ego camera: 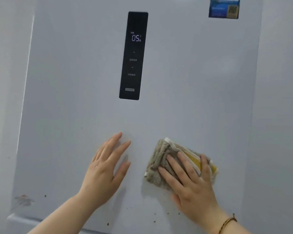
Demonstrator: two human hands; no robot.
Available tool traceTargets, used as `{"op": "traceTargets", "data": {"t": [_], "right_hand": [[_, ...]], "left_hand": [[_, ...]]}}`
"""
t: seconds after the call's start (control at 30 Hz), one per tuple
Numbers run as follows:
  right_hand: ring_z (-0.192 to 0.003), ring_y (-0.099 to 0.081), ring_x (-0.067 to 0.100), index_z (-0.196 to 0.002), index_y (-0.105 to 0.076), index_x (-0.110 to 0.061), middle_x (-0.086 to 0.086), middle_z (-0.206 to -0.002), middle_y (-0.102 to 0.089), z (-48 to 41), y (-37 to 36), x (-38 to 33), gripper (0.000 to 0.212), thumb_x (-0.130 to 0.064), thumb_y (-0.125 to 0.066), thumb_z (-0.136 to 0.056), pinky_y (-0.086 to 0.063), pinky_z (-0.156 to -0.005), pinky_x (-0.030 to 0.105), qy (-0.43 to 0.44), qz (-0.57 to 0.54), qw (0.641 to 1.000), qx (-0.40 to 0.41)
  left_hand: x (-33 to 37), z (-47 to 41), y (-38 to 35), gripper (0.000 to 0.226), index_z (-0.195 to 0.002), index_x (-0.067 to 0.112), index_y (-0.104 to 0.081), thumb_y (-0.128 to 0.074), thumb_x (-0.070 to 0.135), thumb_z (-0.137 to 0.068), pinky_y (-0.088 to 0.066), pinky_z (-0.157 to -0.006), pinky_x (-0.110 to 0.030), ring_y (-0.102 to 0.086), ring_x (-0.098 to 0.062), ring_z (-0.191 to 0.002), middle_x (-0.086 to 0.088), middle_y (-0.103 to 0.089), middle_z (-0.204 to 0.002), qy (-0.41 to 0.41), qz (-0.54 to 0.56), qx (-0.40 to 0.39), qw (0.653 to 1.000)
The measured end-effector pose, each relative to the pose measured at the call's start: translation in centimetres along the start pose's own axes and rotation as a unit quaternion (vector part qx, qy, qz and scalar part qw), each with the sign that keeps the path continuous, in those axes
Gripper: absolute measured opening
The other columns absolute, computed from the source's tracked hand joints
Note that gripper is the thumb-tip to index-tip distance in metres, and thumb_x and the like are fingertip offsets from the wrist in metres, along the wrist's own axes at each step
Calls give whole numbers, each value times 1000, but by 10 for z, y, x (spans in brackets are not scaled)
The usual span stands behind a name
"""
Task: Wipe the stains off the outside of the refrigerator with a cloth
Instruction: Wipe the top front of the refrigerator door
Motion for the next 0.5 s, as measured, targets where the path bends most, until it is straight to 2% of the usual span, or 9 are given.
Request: {"op": "traceTargets", "data": {"t": [0.03, 0.1, 0.13, 0.2, 0.27, 0.3, 0.37, 0.43, 0.5], "right_hand": [[-144, -4, 19, -124, -44, -28, -1, -135, -39, -4, 1, 6, 42, -27, -42, -82, -12, -104, 60, 36, -3, 999, 2], [-140, -15, 22, -123, -44, -27, -1, -134, -39, -22, 4, 22, 41, -29, -41, -83, -13, -104, 58, 43, 5, 999, 19], [-136, -20, 23, -124, -43, -26, 1, -134, -38, -33, 4, 29, 45, -30, -42, -79, -13, -104, 57, 7, 12, 999, 30], [-131, -27, 27, -124, -42, -23, 4, -135, -36, -55, 3, 33, 49, -30, -42, -75, -13, -104, 55, -127, 19, 990, 59], [-128, -30, 29, -124, -42, -21, 6, -136, -34, -69, 0, 20, 48, -29, -40, -77, -13, -103, 56, -239, 12, 968, 77], [-128, -30, 30, -125, -42, -20, 7, -136, -34, -72, -1, 8, 48, -28, -39, -77, -14, -103, 58, -262, 7, 962, 79], [-130, -28, 31, -126, -41, -20, 7, -136, -34, -65, -7, -19, 47, -26, -38, -79, -13, -103, 60, -235, -1, 969, 72], [-139, -19, 27, -125, -43, -22, 6, -136, -37, -51, -15, -51, 41, -25, -36, -86, -13, -104, 60, -127, -10, 990, 53], [-144, -8, 22, -123, -47, -24, 3, -135, -41, -38, -21, -71, 37, -24, -26, -92, -15, -103, 61, -20, -19, 999, 36]], "left_hand": [[-6, 1, 6, 50, -126, 24, -42, -17, 54, -94, -21, -107, -22, -30, -14, -126, 5, -38, -138, 8, -12, 15, 1000], [-20, 3, 17, 53, -128, 17, -47, -24, 50, -93, -12, -107, -19, -25, -15, -127, 1, -36, -137, 50, -24, 44, 997], [-29, 4, 23, 59, -131, 15, -47, -26, 50, -88, -6, -106, -17, -20, -15, -130, 3, -30, -138, 95, -20, 50, 994], [-45, 7, 31, 74, -139, 20, -34, -18, 55, -76, 2, -107, -17, -11, -15, -137, 10, -16, -142, 187, -8, 41, 982], [-60, 15, 36, 81, -141, 26, -23, -12, 60, -69, 5, -107, -17, -5, -13, -140, 14, -8, -144, 222, -12, 30, 975], [-66, 20, 38, 83, -141, 26, -21, -11, 62, -67, 7, -107, -16, -2, -6, -139, 16, -4, -143, 222, -17, 23, 975], [-75, 27, 41, 81, -140, 28, -17, -9, 63, -68, 11, -105, -9, 7, 9, -130, 19, 2, -140, 201, -33, -1, 979], [-82, 32, 43, 73, -135, 32, -13, -10, 62, -69, 13, -101, -2, 10, 17, -123, 21, 3, -139, 185, -34, -14, 982], [-85, 32, 47, 72, -134, 32, -23, -15, 62, -70, 3, -105, -7, 0, 16, -125, 23, -6, -138, 197, 11, -10, 980]]}}
Point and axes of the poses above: each hand's wrist, its own z-axis away from the middle knuckle, its own y-axis out of the back of the hand, x = y × z, the point moved 2 cm from there along -z, towards the middle knuckle
